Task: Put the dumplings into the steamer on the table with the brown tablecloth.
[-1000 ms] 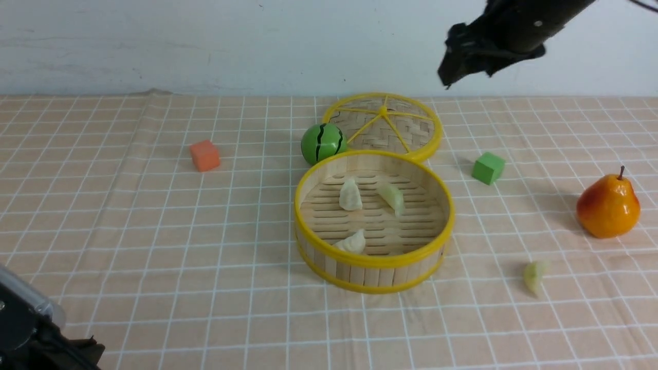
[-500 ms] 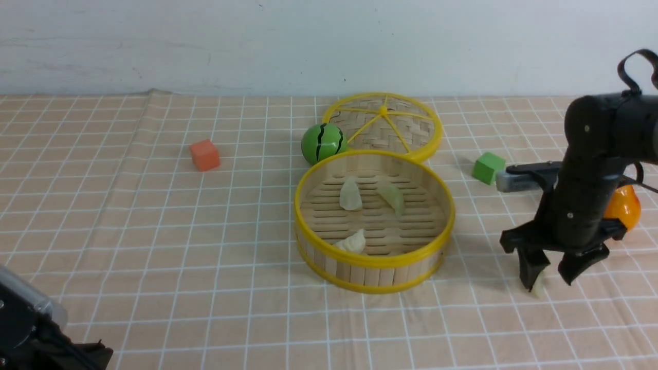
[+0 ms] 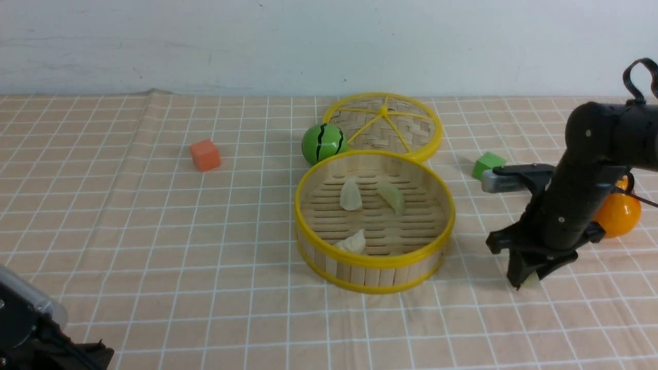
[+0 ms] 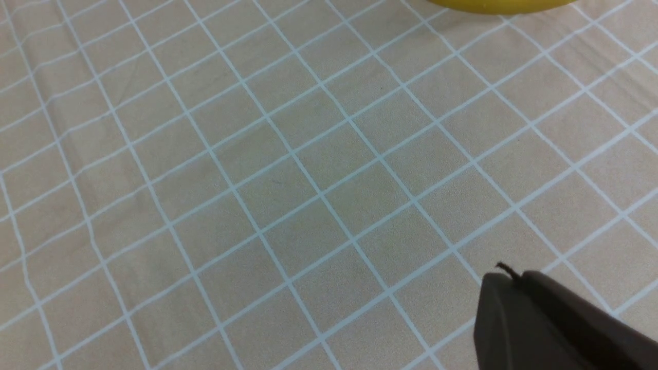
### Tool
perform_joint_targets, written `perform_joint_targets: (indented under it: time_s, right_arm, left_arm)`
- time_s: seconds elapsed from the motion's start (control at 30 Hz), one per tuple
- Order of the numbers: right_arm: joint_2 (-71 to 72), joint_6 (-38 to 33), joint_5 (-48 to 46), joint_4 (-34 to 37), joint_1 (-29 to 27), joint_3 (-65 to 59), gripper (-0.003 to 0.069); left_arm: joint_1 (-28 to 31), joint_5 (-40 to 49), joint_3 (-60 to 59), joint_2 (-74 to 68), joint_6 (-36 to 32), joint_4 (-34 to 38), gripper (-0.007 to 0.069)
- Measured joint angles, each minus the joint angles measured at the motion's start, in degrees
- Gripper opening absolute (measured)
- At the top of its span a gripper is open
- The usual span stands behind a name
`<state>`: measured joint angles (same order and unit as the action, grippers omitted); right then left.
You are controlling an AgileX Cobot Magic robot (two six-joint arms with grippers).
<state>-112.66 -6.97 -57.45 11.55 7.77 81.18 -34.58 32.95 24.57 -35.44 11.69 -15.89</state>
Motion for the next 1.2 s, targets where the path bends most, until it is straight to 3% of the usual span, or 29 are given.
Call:
perform_joint_targets:
  time_s: [0.1, 0.23, 0.37, 0.53, 0.67, 0.7, 0.73, 0.83, 0.9, 0.97, 1.07, 1.1, 1.2]
  right_arm:
    - [3.0, -6.1, -2.6, 7.4, 4.2, 6.2, 0.0202]
    - [4.0, -11.1, 1.0, 13.1, 10.2, 10.0, 0.0202]
    - [1.5, -17.1, 8.8, 12.8, 15.3, 10.4, 0.0202]
    - [-3.7, -15.9, 11.7, 10.5, 15.4, 10.4, 0.0209]
    - [-5.3, -13.0, 13.2, 9.7, 15.3, 10.4, 0.0319]
    - [-5.1, -11.4, 14.0, 8.8, 15.3, 10.4, 0.0412]
    - [-5.1, -10.9, 14.1, 8.6, 15.3, 10.4, 0.0423]
    - [-3.1, -6.2, 9.7, 4.5, 15.3, 12.8, 0.0557]
    - [0.0, -3.3, 5.3, 0.9, 15.3, 15.1, 0.0569]
    - [5.0, -1.9, 2.7, -2.2, 15.3, 16.6, 0.0539]
    - [16.4, -1.1, 2.8, -5.9, 15.3, 17.5, 0.0403]
    - [17.3, -1.1, 2.9, -6.2, 15.3, 17.5, 0.0391]
    - [30.2, -0.9, 5.8, -8.8, 15.3, 16.8, 0.0168]
  left_arm:
    - [0.0, -0.8, 0.0, 0.0, 0.0, 0.0, 0.0017]
    - [0.0, -1.4, 0.0, 0.0, 0.0, 0.0, 0.0019]
    - [0.0, -1.4, 0.0, 0.0, 0.0, 0.0, 0.0022]
    - [0.0, -1.4, 0.0, 0.0, 0.0, 0.0, 0.0025]
    - [0.0, -1.4, 0.0, 0.0, 0.0, 0.0, 0.0025]
    - [0.0, -1.5, 0.0, 0.0, 0.0, -0.3, 0.0025]
    - [0.0, -1.5, 0.0, 0.0, 0.0, -0.3, 0.0025]
    - [0.0, -1.8, 0.0, 0.0, 0.0, -0.8, 0.0029]
    - [0.0, -1.8, 0.0, 0.0, 0.0, -0.8, 0.0032]
    - [0.0, -1.8, 0.0, 0.0, 0.0, -0.8, 0.0036]
    - [0.0, -1.8, 0.0, 0.0, 0.0, -0.8, 0.0039]
    - [0.0, -1.8, 0.0, 0.0, 0.0, -0.8, 0.0039]
    - [0.0, -1.7, 0.0, 0.0, 0.0, -0.8, 0.0039]
